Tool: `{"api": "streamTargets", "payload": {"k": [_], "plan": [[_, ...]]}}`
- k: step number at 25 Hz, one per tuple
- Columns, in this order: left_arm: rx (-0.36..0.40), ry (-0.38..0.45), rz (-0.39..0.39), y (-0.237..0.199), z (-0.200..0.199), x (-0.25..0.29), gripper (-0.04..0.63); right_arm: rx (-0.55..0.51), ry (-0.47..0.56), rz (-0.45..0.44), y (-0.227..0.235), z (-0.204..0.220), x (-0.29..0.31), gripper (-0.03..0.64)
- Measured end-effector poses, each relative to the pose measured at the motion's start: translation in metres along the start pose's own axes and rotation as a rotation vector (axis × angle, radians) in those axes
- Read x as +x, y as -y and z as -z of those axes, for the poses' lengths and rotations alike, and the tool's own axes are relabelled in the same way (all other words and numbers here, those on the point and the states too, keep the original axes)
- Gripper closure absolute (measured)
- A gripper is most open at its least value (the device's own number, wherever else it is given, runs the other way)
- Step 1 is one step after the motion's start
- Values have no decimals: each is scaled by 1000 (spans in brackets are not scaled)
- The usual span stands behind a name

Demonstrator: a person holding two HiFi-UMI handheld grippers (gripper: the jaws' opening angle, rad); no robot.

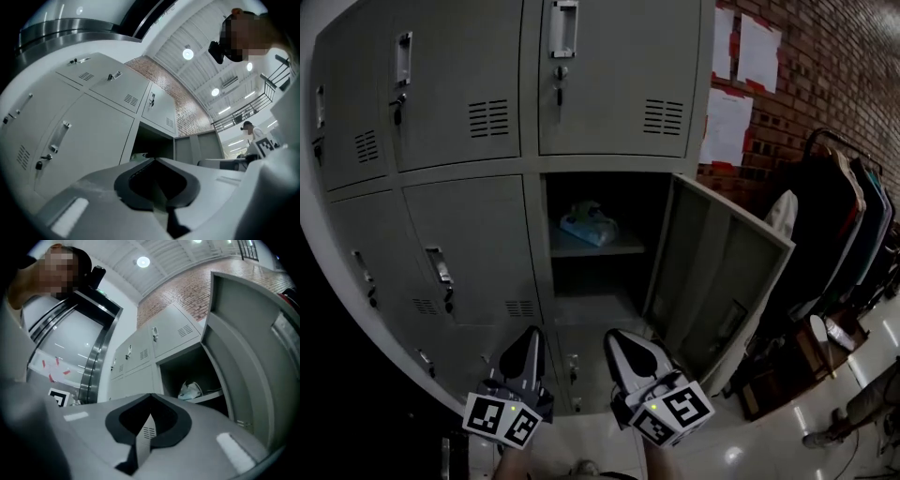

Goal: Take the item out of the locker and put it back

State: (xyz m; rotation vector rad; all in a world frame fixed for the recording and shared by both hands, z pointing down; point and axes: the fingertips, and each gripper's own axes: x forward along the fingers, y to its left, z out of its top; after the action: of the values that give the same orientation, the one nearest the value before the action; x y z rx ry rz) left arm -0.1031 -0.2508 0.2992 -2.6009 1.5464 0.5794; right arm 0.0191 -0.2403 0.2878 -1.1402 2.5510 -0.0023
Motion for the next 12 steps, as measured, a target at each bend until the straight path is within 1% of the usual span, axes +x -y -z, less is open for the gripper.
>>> {"api": "streamTargets", "payload": {"k": [4,6,10,11,12], "plan": [[-50,14,32,-9,6,36,591,-13,-25,34,31,7,24,615],[-79,7,35,-11,15,47,592,-18,-46,34,41,12,34,615],[-108,-11,41,-16,27,60,591,-44,-69,27,52,14,54,613],[-113,-8,41,-17,27,63,592,-51,-68,29,56,11,60,605],[-116,-4,39,-19,27,66,592,-53,-65,34,61,6,68,573]]}}
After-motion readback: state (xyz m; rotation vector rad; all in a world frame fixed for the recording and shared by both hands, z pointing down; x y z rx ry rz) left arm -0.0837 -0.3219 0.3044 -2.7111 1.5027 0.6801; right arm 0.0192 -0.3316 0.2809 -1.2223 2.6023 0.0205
